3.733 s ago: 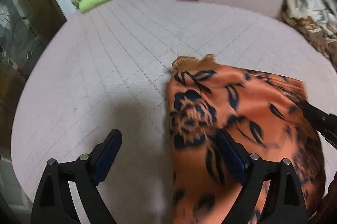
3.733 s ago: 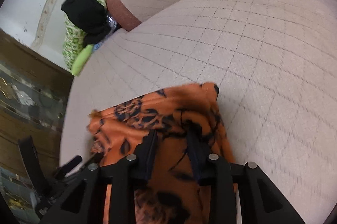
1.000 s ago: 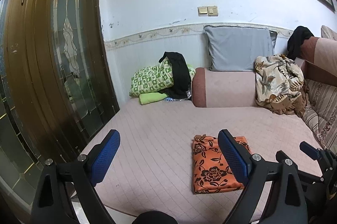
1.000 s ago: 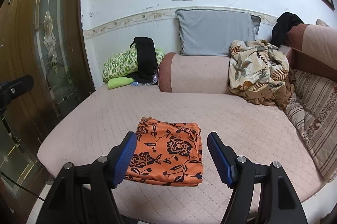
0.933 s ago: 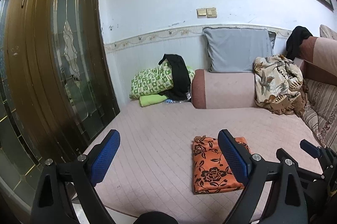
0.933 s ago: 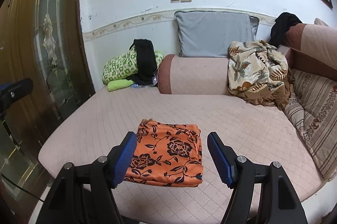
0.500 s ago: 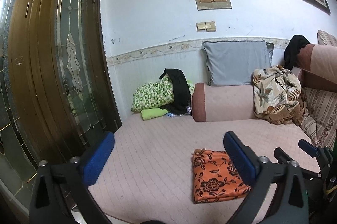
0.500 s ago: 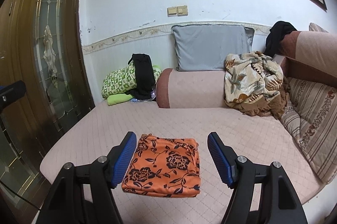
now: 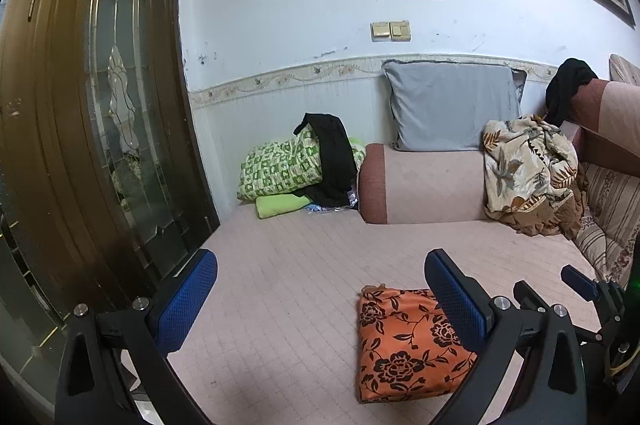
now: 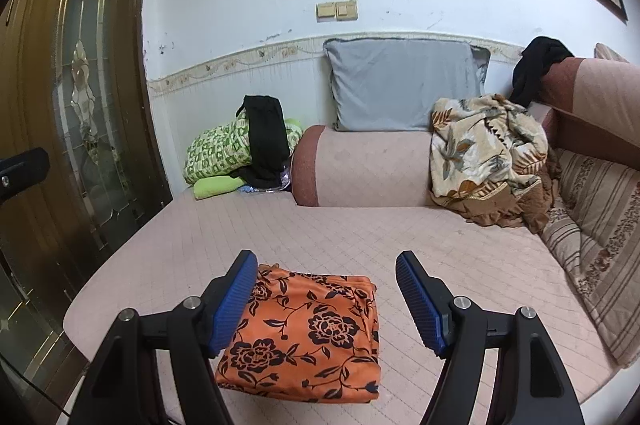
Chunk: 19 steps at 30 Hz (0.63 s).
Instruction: Fold small clothes
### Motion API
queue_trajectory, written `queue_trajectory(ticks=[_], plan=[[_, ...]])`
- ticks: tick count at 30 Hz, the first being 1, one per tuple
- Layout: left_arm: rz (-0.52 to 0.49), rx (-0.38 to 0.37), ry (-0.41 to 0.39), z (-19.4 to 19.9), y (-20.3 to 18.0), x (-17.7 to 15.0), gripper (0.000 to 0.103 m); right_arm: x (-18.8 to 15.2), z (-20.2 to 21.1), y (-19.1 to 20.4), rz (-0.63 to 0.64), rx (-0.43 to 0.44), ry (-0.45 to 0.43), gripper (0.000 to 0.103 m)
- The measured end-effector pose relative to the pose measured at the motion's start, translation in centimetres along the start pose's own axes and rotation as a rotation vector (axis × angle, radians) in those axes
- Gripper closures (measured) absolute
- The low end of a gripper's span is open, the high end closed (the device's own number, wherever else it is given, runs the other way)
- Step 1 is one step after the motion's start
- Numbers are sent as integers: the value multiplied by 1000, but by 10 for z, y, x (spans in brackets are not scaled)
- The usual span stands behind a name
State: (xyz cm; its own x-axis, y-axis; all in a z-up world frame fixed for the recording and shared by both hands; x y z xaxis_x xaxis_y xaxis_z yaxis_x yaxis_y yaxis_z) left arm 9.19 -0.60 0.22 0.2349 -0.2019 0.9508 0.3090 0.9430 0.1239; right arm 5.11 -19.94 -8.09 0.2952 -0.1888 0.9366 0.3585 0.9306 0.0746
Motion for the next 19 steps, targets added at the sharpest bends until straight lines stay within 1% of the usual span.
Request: queue_trajectory(ticks=[7,13,17,19], plan=[[10,-6,40,-37,3,-4,0,-4,-32,2,12,0,38,28],[27,6,69,-64,9,-9,0,-4,-58,3,15,2,65,28],[52,-15,89,-83,15,-14,0,-8,-82,5,7,28,93,28],[80,-16,108,-104,21,-21,0,-11,-100,-4,-3,22,105,28]])
Point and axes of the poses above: each gripper's, at about its wrist camera, not at the fingertips, and z roughly against the way its jaws point, y to its left, x to its top, the point moved 5 cm from there along -z, roughly the way its jaws point, and after that the axes turned 7 degrees about -y, right-handed, at the moved point
